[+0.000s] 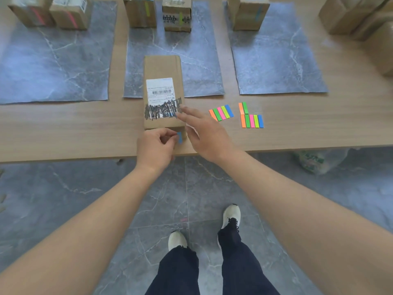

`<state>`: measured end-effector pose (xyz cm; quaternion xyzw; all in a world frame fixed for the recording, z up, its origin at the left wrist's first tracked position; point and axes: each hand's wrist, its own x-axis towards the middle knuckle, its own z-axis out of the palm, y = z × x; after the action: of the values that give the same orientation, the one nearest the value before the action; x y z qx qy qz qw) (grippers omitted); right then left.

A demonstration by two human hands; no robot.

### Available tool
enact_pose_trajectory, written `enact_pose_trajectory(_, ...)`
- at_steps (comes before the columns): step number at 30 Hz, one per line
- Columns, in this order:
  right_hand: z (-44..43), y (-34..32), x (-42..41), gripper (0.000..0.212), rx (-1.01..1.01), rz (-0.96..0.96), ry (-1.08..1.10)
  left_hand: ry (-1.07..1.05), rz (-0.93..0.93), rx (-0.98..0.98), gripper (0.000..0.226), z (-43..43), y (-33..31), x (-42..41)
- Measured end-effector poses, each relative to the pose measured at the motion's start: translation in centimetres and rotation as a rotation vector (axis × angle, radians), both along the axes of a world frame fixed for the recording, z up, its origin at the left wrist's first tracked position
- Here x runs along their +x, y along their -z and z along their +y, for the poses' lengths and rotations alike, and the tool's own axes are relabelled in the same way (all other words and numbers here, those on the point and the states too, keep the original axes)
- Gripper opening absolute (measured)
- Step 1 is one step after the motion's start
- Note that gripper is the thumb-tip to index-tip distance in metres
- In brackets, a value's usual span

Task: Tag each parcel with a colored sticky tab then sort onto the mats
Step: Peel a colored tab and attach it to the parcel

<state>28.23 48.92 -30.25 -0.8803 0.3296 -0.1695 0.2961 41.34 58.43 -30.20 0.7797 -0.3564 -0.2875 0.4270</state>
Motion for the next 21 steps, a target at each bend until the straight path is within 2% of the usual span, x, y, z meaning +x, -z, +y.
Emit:
enact_pose_trajectory(5,-0.8,1.5,0.5,0.048,-0.080,0.083,-0.032,-0.027,-0.045,-0.024,0.010,-0.6,1.8,-0.6)
enact_pose_trajectory(17,-2.3,4.7,0.8,0.022,-0.217,-0.196,-0.010,-0.109,-0.091,-0.050,0.022,-1.5,3.9,-0.8)
enact_pose_trajectory(21,-2.6,5.4,1.0,0.022,-0.273,-0.254,-0.012,-0.126,-0.112,-0.064,0.023,-1.6,4.1,-0.9)
